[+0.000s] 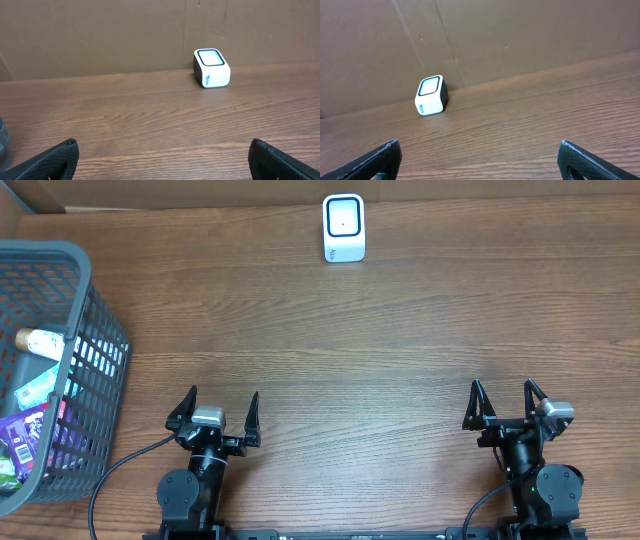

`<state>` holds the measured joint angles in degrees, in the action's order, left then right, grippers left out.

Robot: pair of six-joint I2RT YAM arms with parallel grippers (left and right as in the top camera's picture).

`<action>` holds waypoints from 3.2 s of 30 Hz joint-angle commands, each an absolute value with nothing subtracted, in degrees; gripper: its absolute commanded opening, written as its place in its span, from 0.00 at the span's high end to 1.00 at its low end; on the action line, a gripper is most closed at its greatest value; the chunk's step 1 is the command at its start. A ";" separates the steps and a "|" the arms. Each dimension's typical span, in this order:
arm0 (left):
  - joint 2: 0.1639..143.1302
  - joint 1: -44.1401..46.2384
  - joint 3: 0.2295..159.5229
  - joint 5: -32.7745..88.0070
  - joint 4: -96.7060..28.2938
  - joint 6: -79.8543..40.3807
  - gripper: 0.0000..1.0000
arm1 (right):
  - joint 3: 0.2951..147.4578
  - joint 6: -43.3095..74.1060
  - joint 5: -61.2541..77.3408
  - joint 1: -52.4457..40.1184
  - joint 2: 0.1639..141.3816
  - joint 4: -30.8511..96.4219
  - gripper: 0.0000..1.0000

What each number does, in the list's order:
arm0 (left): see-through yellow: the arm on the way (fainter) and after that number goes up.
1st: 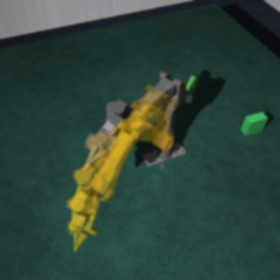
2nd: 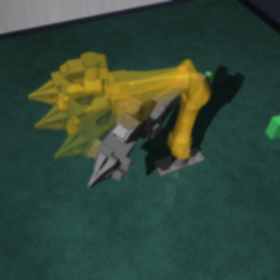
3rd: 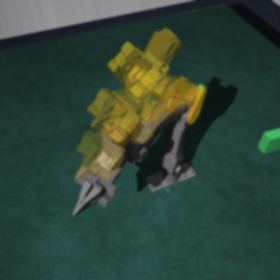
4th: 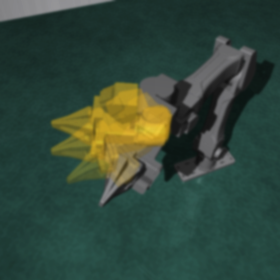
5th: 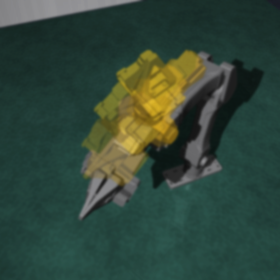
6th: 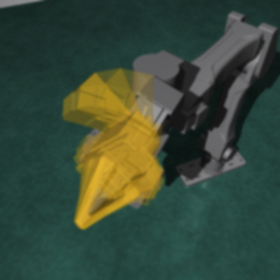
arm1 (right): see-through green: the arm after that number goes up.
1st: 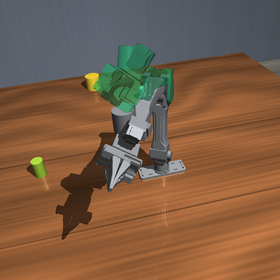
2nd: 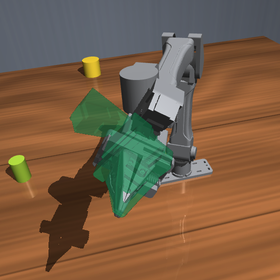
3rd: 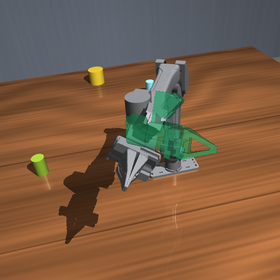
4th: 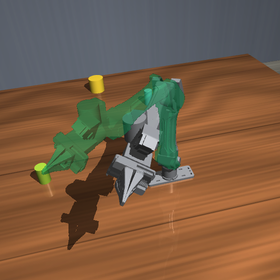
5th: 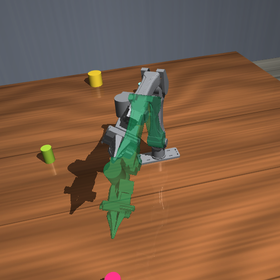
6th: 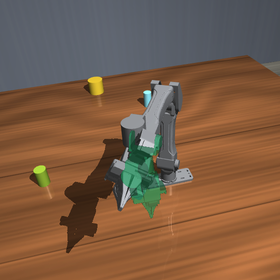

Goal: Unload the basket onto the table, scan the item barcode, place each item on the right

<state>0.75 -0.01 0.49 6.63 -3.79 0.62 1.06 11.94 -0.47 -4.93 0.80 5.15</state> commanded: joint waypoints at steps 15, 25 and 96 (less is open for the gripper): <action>0.25 0.21 0.27 5.82 -3.92 1.30 0.00 | 0.47 11.73 -1.23 -5.19 0.16 4.73 0.00; 0.25 0.21 0.27 6.00 -3.88 1.13 0.00 | 0.47 11.73 -1.43 -5.19 0.16 4.62 0.00; 0.38 0.12 11.88 6.20 -9.23 -1.96 0.00 | 3.95 11.97 16.51 -5.19 0.16 -0.80 0.00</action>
<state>0.75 -0.01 9.98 6.63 -9.23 -1.32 1.78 11.99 15.27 -4.91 0.80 -0.43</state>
